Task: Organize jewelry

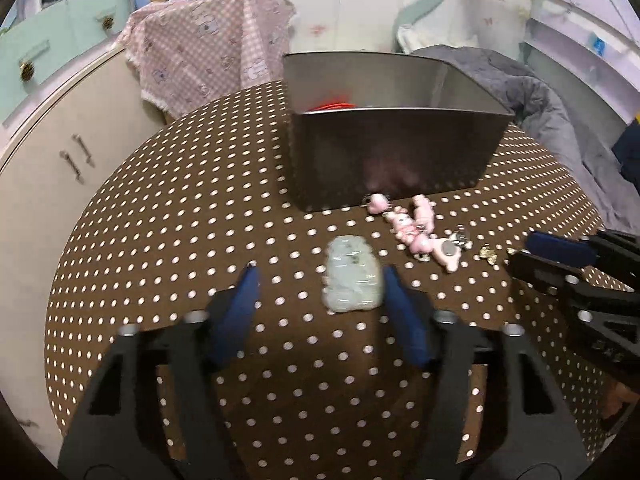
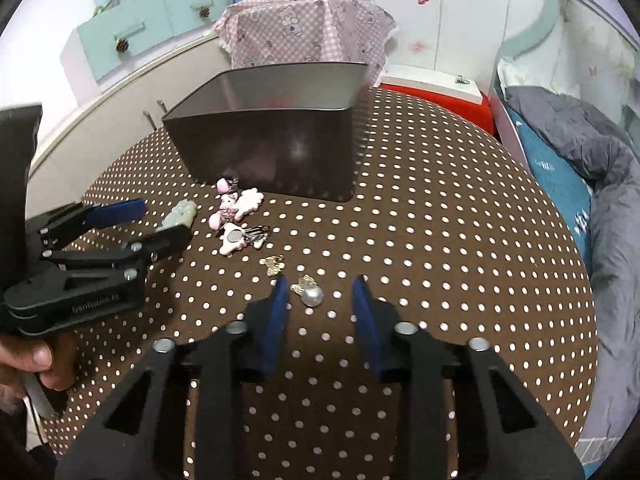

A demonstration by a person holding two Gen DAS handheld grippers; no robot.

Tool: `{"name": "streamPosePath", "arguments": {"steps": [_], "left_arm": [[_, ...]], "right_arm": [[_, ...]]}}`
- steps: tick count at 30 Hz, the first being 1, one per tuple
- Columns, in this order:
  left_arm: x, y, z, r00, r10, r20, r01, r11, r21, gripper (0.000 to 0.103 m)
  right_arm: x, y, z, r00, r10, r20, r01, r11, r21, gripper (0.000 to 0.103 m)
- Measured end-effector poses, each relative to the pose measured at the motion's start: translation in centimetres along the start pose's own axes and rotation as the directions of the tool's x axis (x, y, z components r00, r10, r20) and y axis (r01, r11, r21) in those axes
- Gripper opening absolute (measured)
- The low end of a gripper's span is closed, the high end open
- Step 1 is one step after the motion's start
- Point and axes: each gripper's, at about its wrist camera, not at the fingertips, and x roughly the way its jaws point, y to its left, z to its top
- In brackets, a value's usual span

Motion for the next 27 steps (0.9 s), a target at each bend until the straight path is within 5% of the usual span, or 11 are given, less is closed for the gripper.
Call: {"name": "streamPosePath", "arguments": {"steps": [2, 9, 27], "left_arm": [[-0.2, -0.2, 0.0, 1.000, -0.024, 0.003, 0.024, 1.000, 0.010, 0.029], [-1.0, 0.6, -0.4, 0.995, -0.095, 0.008, 0.095, 0.995, -0.025, 0.029], [-6.8, 2.1, 1.3, 0.985, -0.094, 0.147, 0.095, 0.995, -0.004, 0.019]], "right_arm": [[0.0, 0.6, -0.1, 1.000, -0.014, -0.004, 0.014, 0.999, -0.040, 0.009], [-1.3, -0.1, -0.6, 1.000, 0.026, 0.007, -0.026, 1.000, -0.008, 0.009], [-7.8, -1.7, 4.2, 0.984, 0.062, 0.165, -0.060, 0.998, -0.018, 0.009]]}}
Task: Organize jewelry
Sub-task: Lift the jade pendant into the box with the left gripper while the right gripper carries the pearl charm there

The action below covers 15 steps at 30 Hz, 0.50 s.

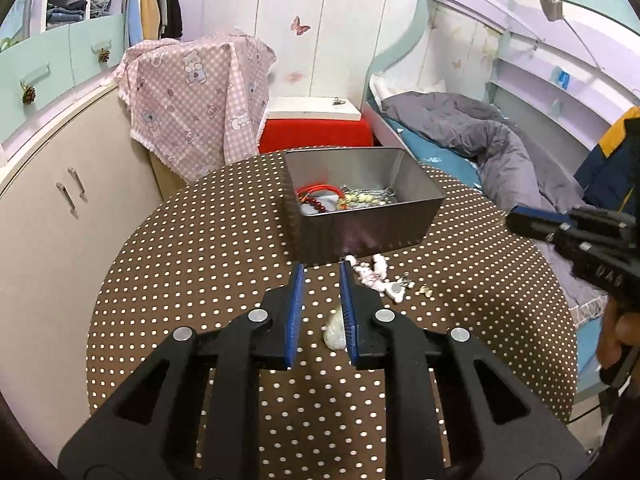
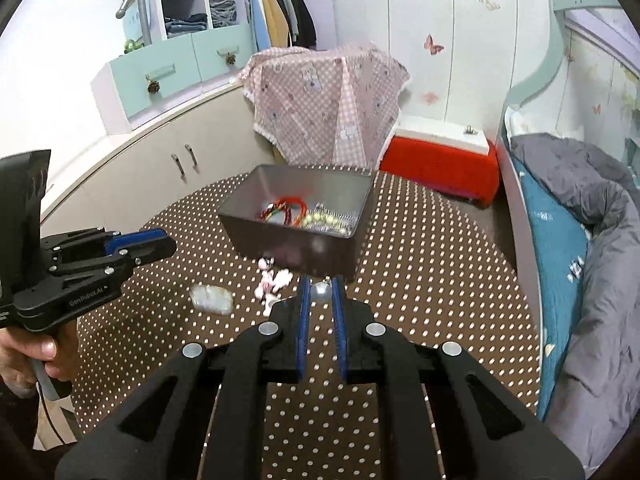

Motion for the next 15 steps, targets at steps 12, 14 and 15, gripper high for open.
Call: {"name": "streamPosePath", "arguments": {"steps": [12, 14, 15], "left_arm": [[5.1, -0.2, -2.8, 0.990, 0.067, -0.126, -0.062, 0.997, 0.043, 0.090], [6.2, -0.8, -3.1, 0.988, 0.050, -0.149, -0.043, 0.998, 0.053, 0.090], [6.6, -1.1, -3.3, 0.987, 0.043, -0.158, -0.034, 0.998, 0.059, 0.088]], "right_arm": [[1.9, 0.6, -1.9, 0.998, 0.028, -0.059, -0.027, 0.999, 0.024, 0.010], [2.0, 0.5, -2.1, 0.998, 0.029, -0.062, -0.027, 0.999, 0.029, 0.010], [2.1, 0.4, -2.1, 0.998, 0.030, -0.063, -0.028, 0.999, 0.033, 0.010]]}}
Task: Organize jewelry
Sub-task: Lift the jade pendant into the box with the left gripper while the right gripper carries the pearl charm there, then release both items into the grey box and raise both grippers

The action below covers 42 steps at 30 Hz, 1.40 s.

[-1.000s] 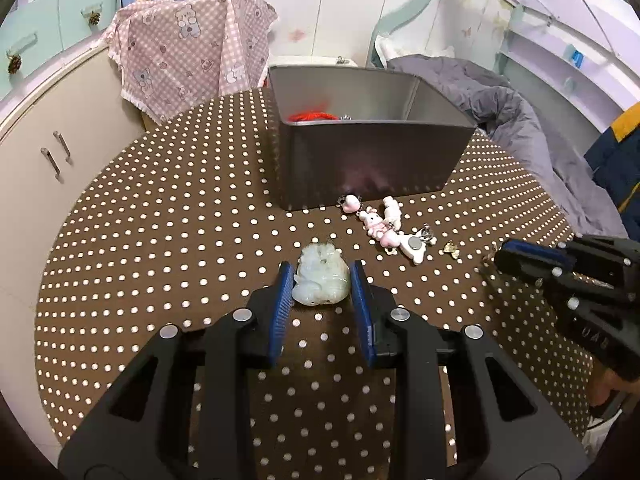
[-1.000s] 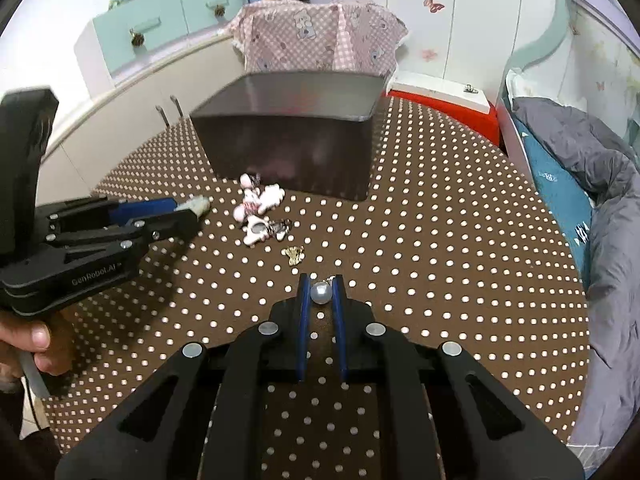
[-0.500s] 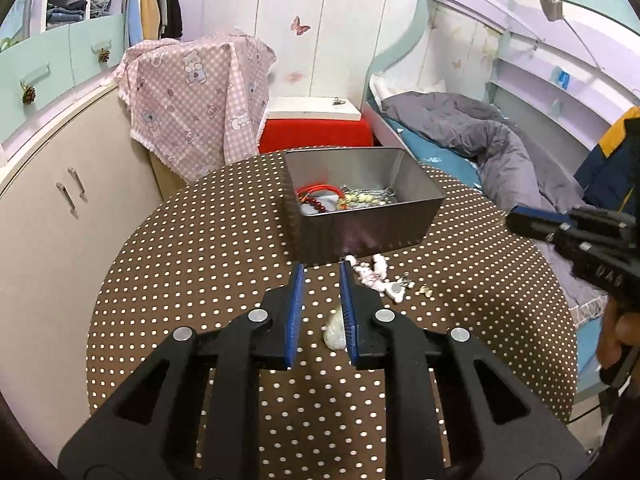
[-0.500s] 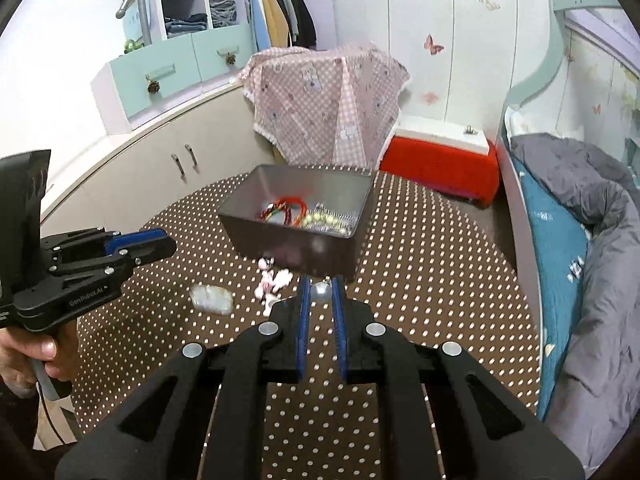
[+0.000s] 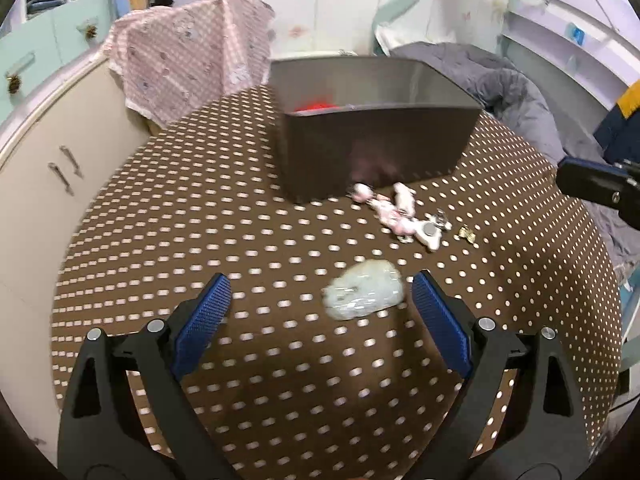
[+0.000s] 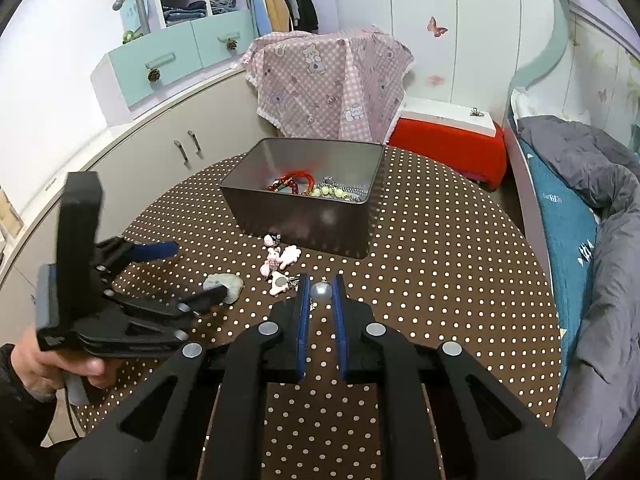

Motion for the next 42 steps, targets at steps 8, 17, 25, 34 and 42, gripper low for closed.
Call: {"name": "streamPosePath", "arguments": {"steps": [8, 17, 25, 34, 42], "left_arm": [[0.7, -0.8, -0.5, 0.998, -0.060, 0.004, 0.060, 0.998, 0.036, 0.041], [-2.7, 0.2, -1.0, 0.995, -0.089, 0.045, 0.089, 0.996, -0.010, 0.041], [-7.9, 1.7, 2.6, 0.978, -0.079, 0.193, 0.083, 0.997, -0.011, 0.041], [-9.1, 1.9, 9.1, 0.955, -0.076, 0.288, 0.080, 0.997, -0.003, 0.041], [-5.7, 1.8, 12.5, 0.964, -0.135, 0.231, 0.144, 0.989, -0.021, 0.042]], "right_arm": [[-0.1, -0.2, 0.0, 1.000, 0.004, 0.001, -0.004, 1.000, 0.005, 0.010], [-0.8, -0.2, 1.0, 1.000, 0.012, 0.027, -0.012, 1.000, -0.006, 0.010], [-3.3, 0.4, 5.3, 0.993, 0.009, 0.117, -0.001, 0.998, -0.067, 0.010], [-3.1, -0.7, 11.0, 0.982, 0.074, 0.173, -0.066, 0.996, -0.053, 0.010], [0.4, -1.5, 13.3, 0.985, 0.126, 0.121, -0.126, 0.992, -0.006, 0.010]]}}
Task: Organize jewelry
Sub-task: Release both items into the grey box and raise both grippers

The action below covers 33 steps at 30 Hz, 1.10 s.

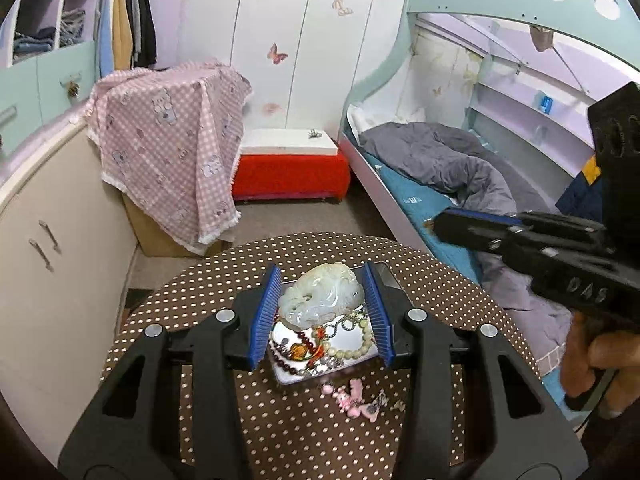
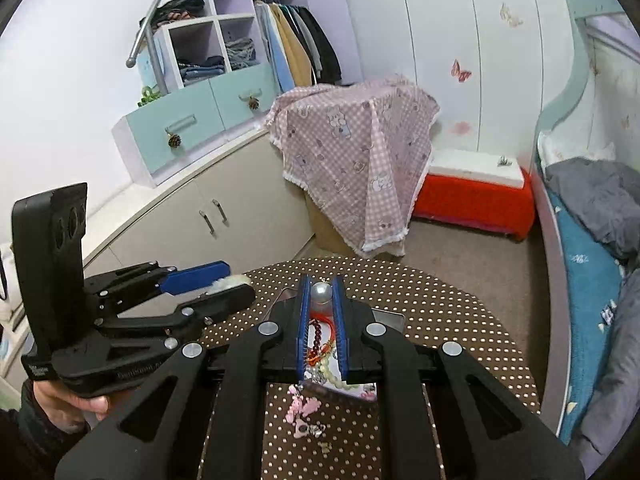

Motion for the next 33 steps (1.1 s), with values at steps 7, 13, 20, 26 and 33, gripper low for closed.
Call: {"name": "streamPosePath", "arguments": {"steps": [7, 13, 20, 26, 33], "left_arm": [[0.4, 1.1, 0.2, 0.998, 0.058, 0.008, -0.058, 0.997, -0.049, 0.089], [-1.5, 2.5, -0.2, 0.993, 0.114, 0.038, -0.110, 0.990, -0.083, 0.091], [-4.3, 2.8, -0.7, 0.985, 0.144, 0.098, -0.135, 0.987, -0.091, 0.091], [-6.7, 2.3, -2.1, 0.977, 0.160, 0.139, -0.150, 0.986, -0.079, 0.092], [-8.8, 1.6, -4.2, 0.970, 0.178, 0.165, -0.172, 0.984, -0.052, 0.093]], "right_arm": [[3.0, -2.0, -0.5, 0.996, 0.036, -0.082, -0.028, 0.994, 0.105, 0.040], [1.1, -2.9, -1.3, 0.999, -0.025, -0.028, 0.029, 0.986, 0.164, 0.095], [-1.2, -2.3, -1.9, 0.996, -0.086, 0.003, 0.084, 0.983, 0.165, 0.095], [-3.8, -1.0, -2.9, 0.986, -0.161, 0.033, 0.153, 0.975, 0.163, 0.095], [-6.2, 0.5, -4.9, 0.979, -0.194, 0.054, 0.185, 0.972, 0.147, 0.095]]}}
